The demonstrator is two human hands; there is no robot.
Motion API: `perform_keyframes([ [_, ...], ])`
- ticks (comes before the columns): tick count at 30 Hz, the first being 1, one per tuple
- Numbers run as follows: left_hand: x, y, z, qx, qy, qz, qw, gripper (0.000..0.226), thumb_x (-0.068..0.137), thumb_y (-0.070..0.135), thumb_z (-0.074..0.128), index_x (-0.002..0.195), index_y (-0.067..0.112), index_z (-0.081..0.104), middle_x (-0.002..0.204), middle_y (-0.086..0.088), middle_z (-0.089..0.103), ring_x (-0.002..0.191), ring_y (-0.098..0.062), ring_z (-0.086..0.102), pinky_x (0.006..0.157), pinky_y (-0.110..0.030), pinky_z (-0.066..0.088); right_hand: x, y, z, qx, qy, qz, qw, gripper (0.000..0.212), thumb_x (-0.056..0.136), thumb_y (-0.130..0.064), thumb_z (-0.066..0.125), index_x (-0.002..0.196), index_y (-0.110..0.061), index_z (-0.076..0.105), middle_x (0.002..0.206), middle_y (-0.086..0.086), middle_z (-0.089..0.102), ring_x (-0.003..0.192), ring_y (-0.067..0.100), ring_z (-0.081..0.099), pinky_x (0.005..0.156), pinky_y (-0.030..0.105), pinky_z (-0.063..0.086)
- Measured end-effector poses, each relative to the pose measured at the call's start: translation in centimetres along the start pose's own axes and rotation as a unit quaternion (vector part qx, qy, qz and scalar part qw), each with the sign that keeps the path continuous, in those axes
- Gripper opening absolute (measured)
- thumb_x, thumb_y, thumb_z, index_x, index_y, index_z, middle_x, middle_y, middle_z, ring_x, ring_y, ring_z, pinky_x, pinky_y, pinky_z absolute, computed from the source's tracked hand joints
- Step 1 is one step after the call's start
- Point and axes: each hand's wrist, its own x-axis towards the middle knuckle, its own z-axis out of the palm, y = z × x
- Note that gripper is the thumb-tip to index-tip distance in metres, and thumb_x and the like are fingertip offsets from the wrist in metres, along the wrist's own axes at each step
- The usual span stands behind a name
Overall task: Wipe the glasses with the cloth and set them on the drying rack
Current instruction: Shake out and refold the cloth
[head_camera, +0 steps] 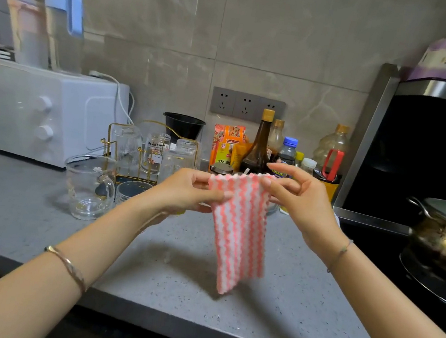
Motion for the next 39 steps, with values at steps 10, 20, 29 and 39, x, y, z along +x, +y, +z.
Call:
perform_keyframes([
  [10,4.0,-0.4,0.9,0.009,0.082,0.125,0.989,0.013,0.090,0.016,0.065,0.100,0.025,0.068,0.098,0.006,0.073,0.093,-0.008,0.069,0.080,-0.024,0.057,2.5,2.1,-0.8,0.066,0.030,0.023,0.997,0.008,0.088,-0.012,0.065,0.093,-0.014,0.070,0.087,0.001,0.074,0.082,0.010,0.071,0.074,0.020,0.056],
  [20,-5.5,-9.8,3.1,0.013,-0.085,-0.004,0.996,0.010,0.084,0.006,0.069,0.089,0.013,0.075,0.092,-0.001,0.076,0.085,-0.005,0.066,0.080,-0.021,0.053,-7.4,6.3,-2.2,0.041,-0.244,0.246,0.937,0.010,0.069,-0.012,0.070,0.078,-0.008,0.068,0.070,0.008,0.071,0.059,0.012,0.065,0.060,0.020,0.055],
  [29,-1.3,-10.5,4.4,0.065,0.060,0.021,0.996,0.037,0.084,0.015,0.073,0.120,0.013,0.062,0.079,0.002,0.067,0.067,-0.008,0.053,0.062,-0.011,0.043,-5.2,9.8,-1.4,0.019,-0.062,0.259,0.964,0.006,0.084,-0.001,0.066,0.090,-0.001,0.066,0.076,0.012,0.069,0.057,0.012,0.063,0.056,0.018,0.055],
  [39,-2.7,-12.9,3.4,0.397,-0.089,0.142,0.902,0.053,0.074,0.069,0.055,0.113,0.036,0.068,0.114,0.020,0.064,0.108,-0.002,0.053,0.095,-0.031,0.044,-8.2,10.8,-1.1,-0.309,-0.270,-0.024,0.912,0.024,0.079,-0.045,0.071,0.099,-0.031,0.072,0.102,-0.021,0.067,0.100,-0.002,0.059,0.091,0.022,0.047],
])
